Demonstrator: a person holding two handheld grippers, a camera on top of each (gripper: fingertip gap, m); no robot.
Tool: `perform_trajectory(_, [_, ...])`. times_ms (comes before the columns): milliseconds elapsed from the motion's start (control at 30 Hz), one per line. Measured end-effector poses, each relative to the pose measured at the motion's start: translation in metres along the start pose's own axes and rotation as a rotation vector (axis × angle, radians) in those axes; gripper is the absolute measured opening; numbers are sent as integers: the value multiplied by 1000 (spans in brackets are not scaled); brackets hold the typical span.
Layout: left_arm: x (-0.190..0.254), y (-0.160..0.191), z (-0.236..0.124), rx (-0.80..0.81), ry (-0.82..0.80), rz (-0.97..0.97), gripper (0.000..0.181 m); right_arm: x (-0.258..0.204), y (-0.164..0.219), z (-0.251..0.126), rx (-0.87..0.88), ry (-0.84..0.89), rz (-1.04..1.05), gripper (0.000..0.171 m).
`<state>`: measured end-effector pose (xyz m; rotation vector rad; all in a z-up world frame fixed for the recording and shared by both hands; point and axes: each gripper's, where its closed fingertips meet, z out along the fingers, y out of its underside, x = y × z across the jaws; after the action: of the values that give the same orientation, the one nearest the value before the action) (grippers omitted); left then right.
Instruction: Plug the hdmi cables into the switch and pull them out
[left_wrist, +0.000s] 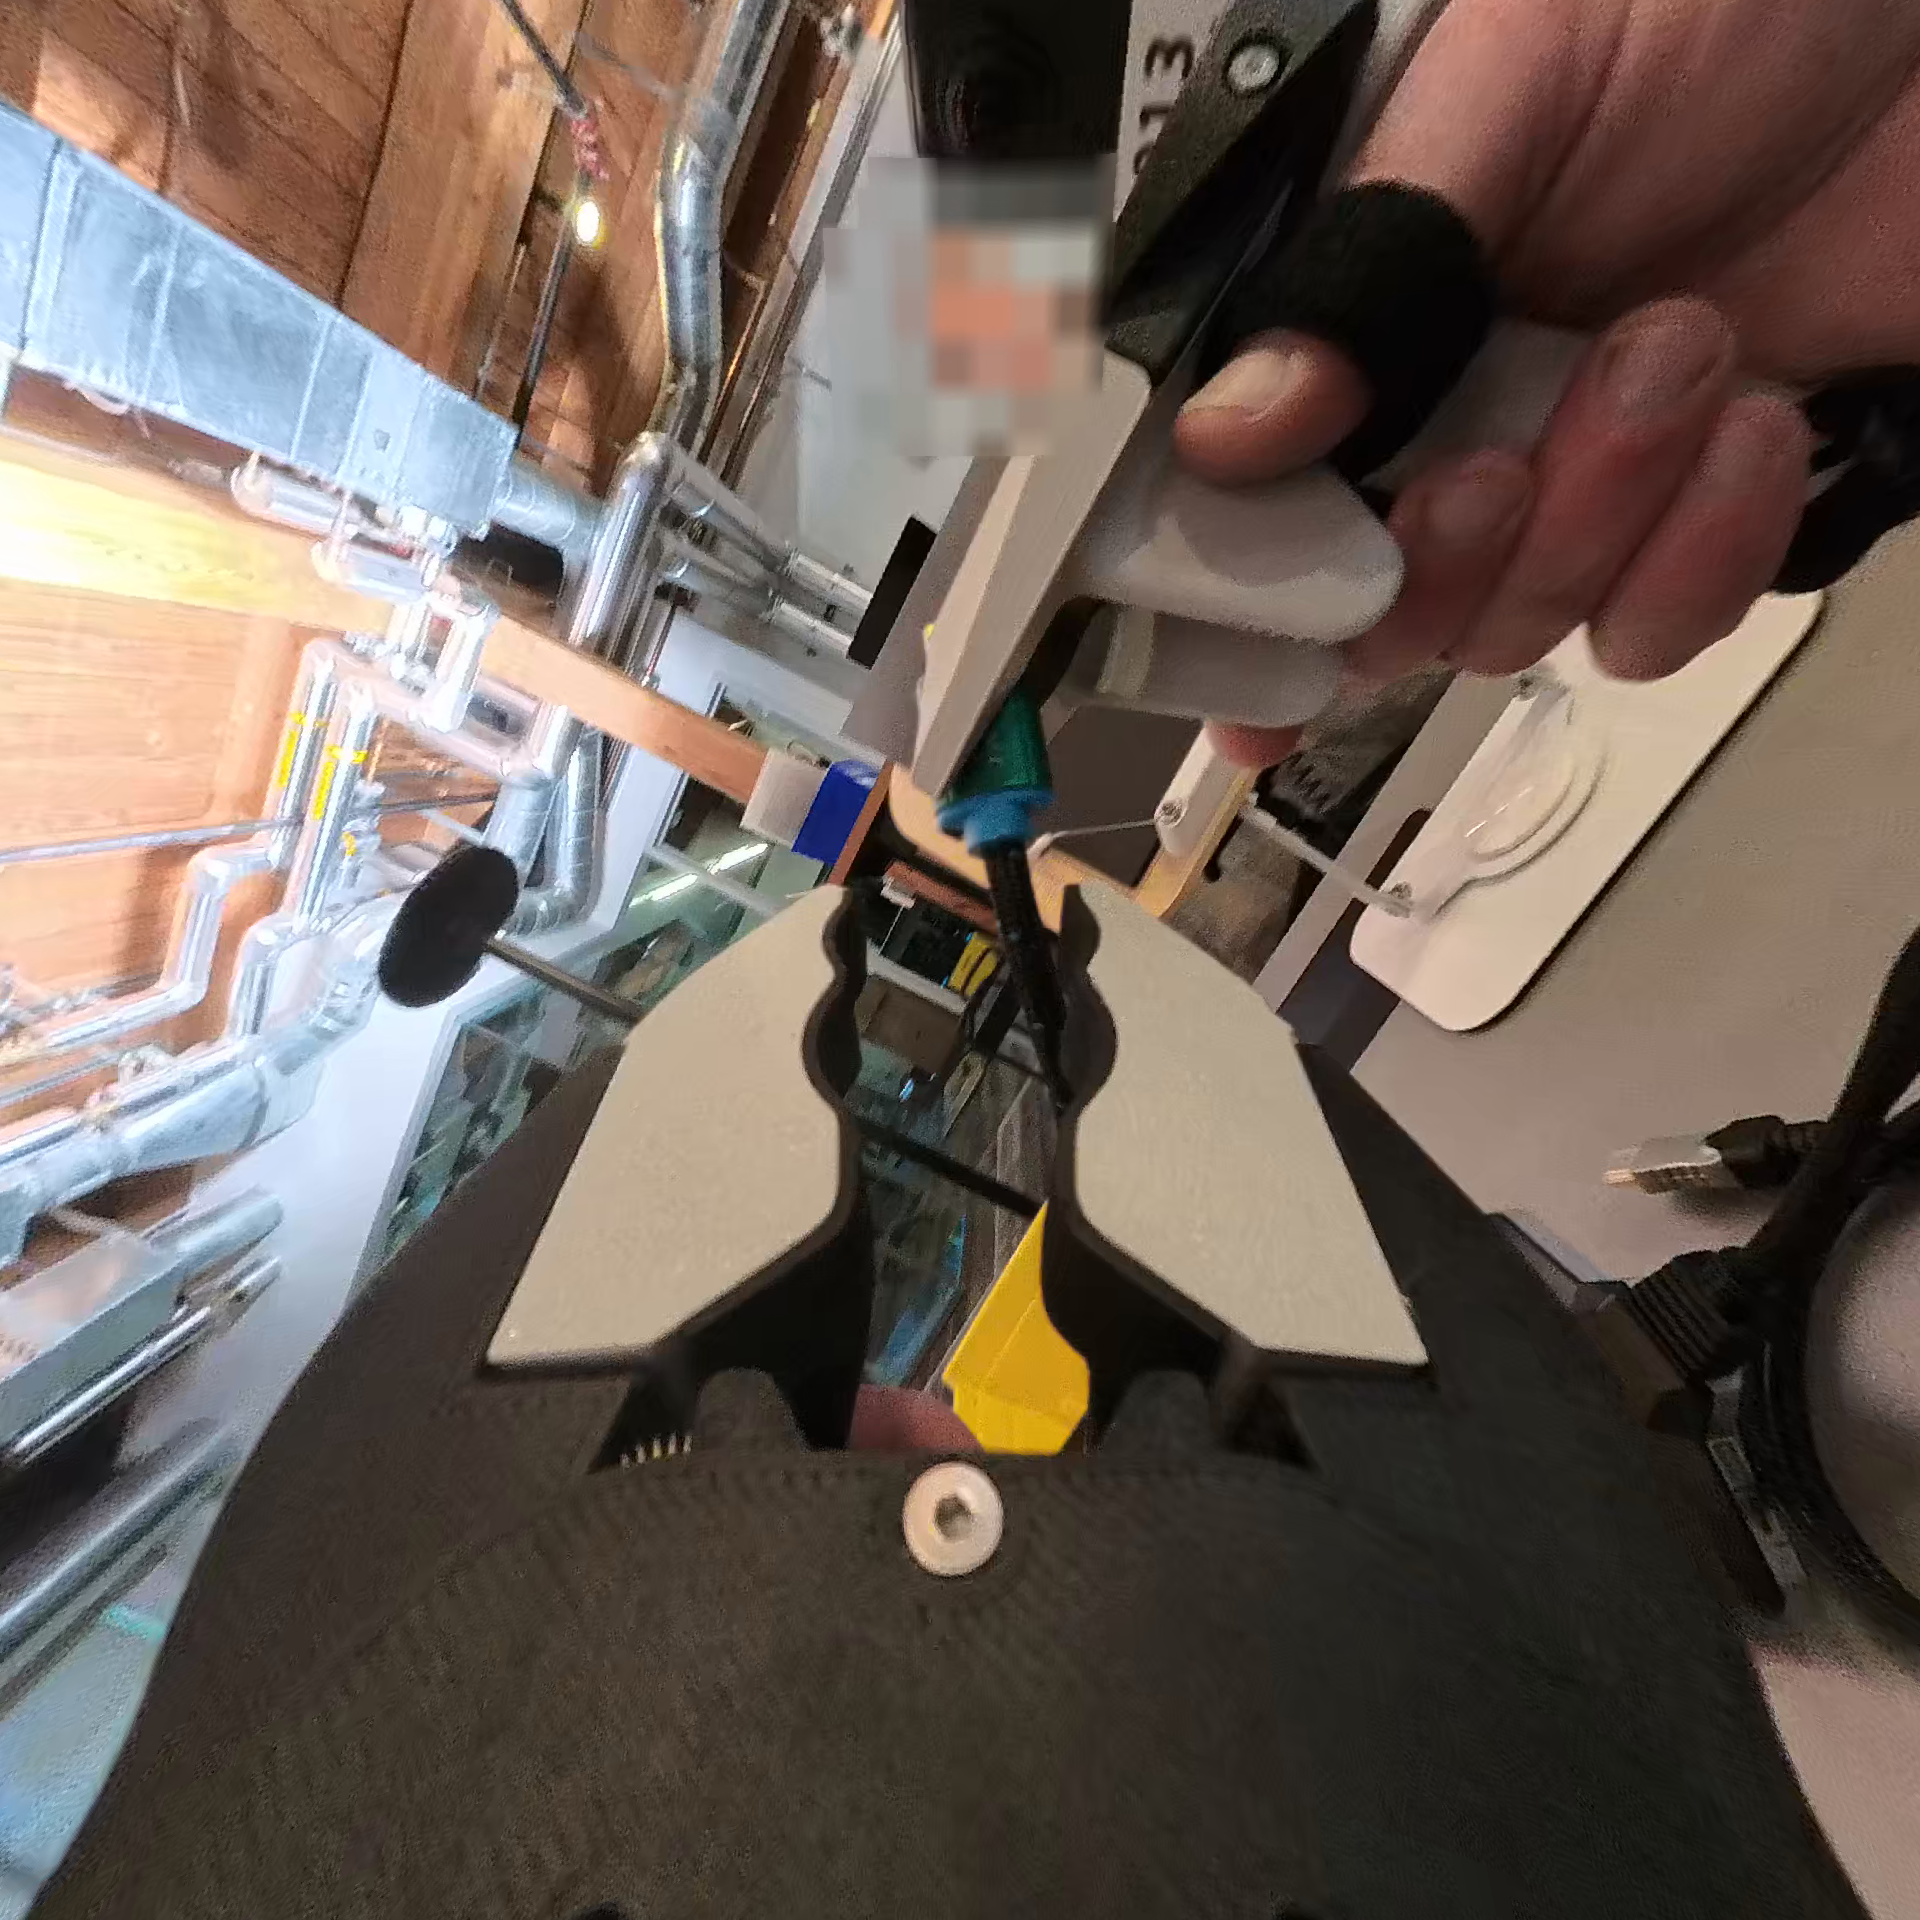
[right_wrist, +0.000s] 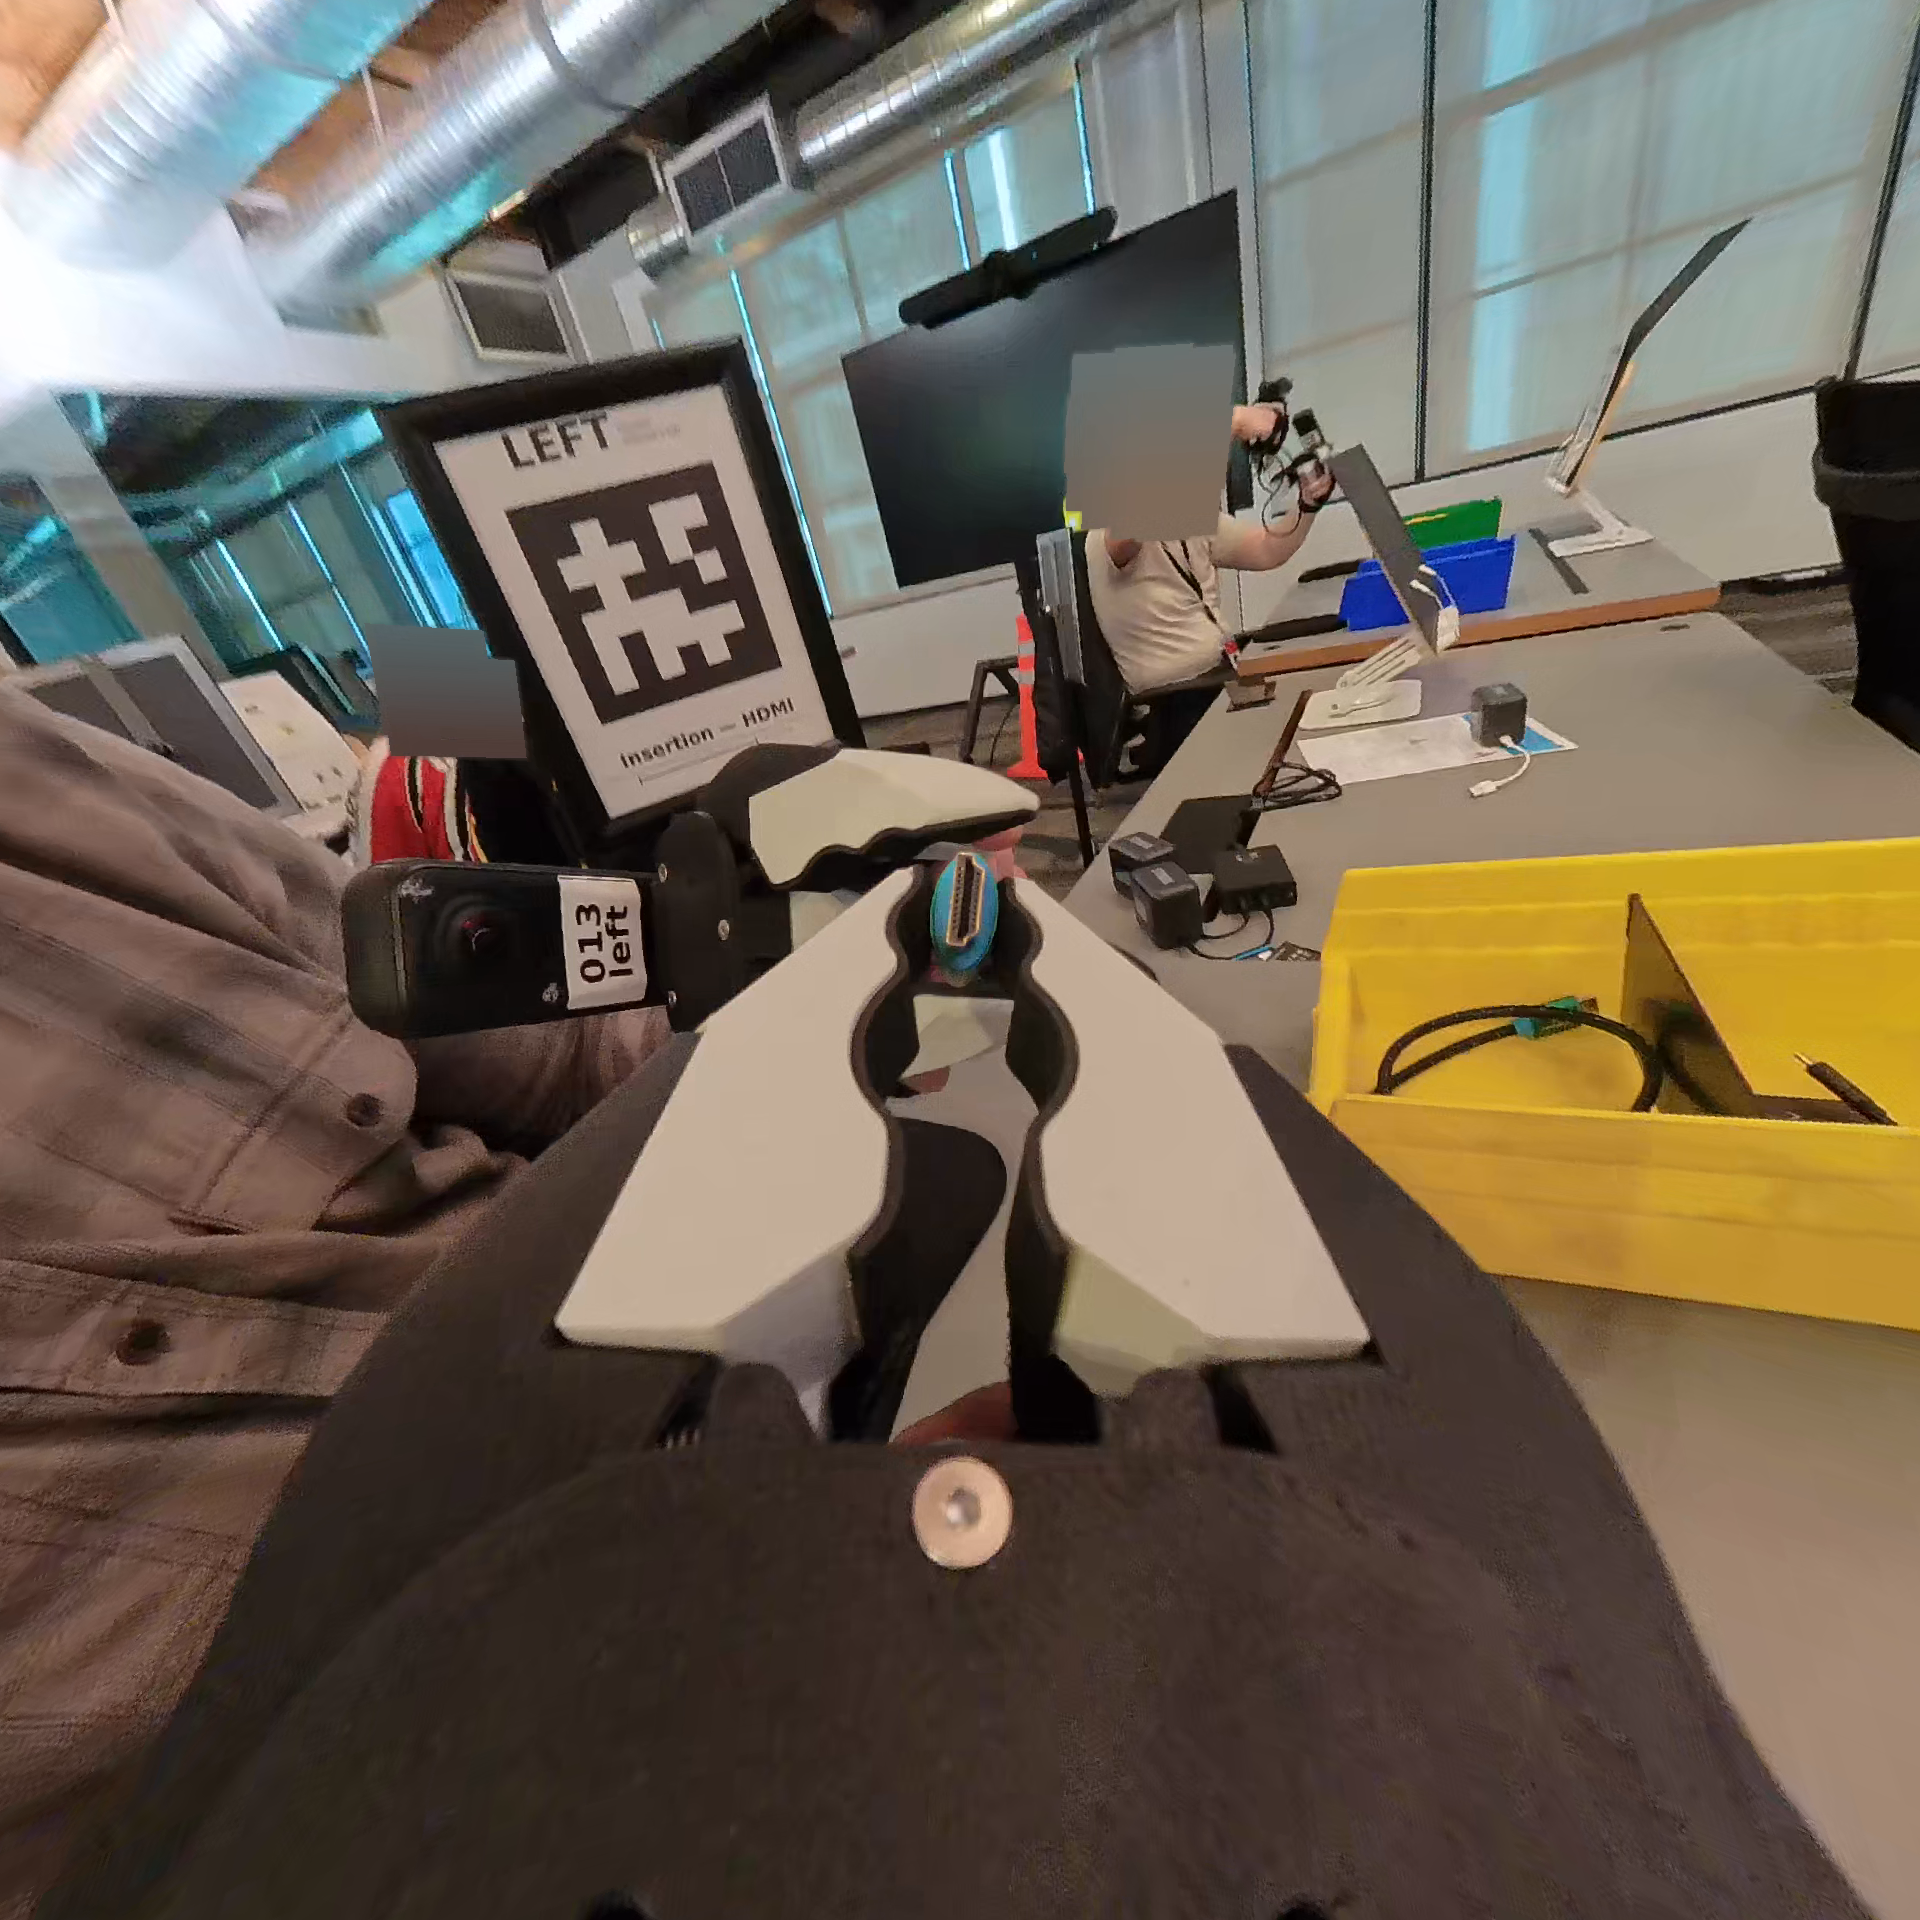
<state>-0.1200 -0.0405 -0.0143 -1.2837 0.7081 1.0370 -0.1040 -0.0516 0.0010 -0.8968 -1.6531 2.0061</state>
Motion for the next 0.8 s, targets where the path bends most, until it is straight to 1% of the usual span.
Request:
perform_trajectory(33, [1, -4, 0, 25, 19, 2, 36, -1, 0, 0, 11, -18, 15, 8])
perform_trajectory(133, [-4, -16, 1, 108, 9, -19, 34, -14, -3, 4, 64, -122, 61, 8])
perform_trajectory(233, [-1, -21, 4, 143, -2, -9, 30, -22, -1, 6, 76, -184, 93, 8])
perform_trajectory(300, [-4, -27, -1, 190, -81, 24, 24, -28, -2, 6, 88, -221, 90, 8])
perform_trajectory(367, [-6, -32, -5, 225, -125, 56, 23, -34, -2, 6, 95, -258, 89, 9])
perform_trajectory(467, [-7, -34, -7, 232, -156, 132, 22, -37, -1, 6, 104, -289, 105, 8])
perform_trajectory(700, [-6, -36, -11, 237, -204, 188, 21, -33, -2, 9, 155, -314, 188, 8])
perform_trajectory(800, [-8, -35, -13, 259, -220, 166, 30, -27, 1, 11, 166, -303, 234, 8])
